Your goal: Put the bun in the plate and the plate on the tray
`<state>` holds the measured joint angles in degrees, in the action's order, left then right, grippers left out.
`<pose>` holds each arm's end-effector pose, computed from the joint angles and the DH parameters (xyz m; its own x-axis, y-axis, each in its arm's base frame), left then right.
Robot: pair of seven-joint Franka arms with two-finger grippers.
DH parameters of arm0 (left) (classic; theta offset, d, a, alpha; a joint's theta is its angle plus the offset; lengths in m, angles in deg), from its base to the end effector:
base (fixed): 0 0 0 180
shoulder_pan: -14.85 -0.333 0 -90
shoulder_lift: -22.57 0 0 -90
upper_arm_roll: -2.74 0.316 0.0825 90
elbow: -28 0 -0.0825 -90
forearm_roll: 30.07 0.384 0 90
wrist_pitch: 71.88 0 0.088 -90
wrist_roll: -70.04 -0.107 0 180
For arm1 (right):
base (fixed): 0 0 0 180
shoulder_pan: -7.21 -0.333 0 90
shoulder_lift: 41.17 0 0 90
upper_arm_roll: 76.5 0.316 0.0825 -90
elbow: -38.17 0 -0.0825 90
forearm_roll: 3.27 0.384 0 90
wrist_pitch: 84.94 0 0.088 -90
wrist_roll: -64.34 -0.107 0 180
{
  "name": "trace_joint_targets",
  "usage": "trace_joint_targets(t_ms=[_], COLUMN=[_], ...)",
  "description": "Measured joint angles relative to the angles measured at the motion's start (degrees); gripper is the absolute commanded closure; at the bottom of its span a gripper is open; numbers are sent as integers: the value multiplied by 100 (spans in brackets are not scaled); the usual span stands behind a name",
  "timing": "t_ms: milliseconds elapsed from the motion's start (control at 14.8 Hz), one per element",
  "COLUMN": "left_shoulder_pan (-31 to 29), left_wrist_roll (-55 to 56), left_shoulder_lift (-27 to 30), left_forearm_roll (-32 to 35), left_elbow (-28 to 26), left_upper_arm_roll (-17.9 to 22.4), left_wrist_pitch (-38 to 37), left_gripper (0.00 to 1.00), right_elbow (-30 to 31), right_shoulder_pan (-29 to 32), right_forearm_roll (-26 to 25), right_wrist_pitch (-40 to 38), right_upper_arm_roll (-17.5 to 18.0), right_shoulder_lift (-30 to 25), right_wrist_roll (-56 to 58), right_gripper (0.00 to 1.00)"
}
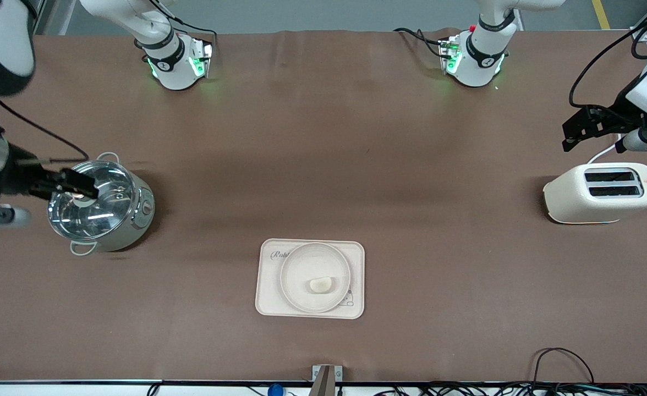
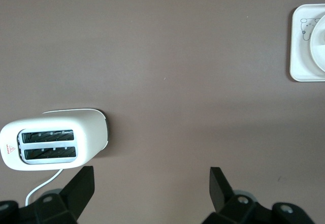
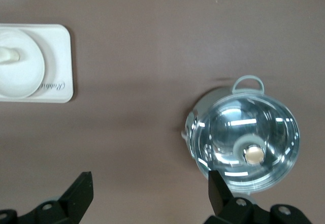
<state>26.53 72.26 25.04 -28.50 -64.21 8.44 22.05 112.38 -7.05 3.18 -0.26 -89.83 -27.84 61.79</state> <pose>0.5455 -0.0531 0.6361 0.9950 -0.0670 0.0737 -0.0656 -0.9976 -0.0203 0.6133 0.0415 0.6125 0.9988 -0.0141 -0.0463 -0.0167 -0.9982 -0.0572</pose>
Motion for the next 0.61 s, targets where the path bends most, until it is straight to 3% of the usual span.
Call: trace_joint_targets(t_ms=[271,610], left_shoulder_pan=[0,3], left_wrist_roll=[2,3], left_shoulder_lift=[0,0], left_forearm_roll=[0,0], left_elbow=[4,6], left_upper_arm_roll=[0,0], left_wrist_pitch=[-6,-8], left_gripper=[0,0], right_elbow=[881,1709], right_shoulder_pan=[203,772], right_forearm_roll=[-326,-337], right_wrist_pitch=[-153,-60], right_upper_arm_roll=[149,487], right_shoulder_lift=[-1093,-1781], right_wrist_roll=[2,99], right_gripper=[0,0])
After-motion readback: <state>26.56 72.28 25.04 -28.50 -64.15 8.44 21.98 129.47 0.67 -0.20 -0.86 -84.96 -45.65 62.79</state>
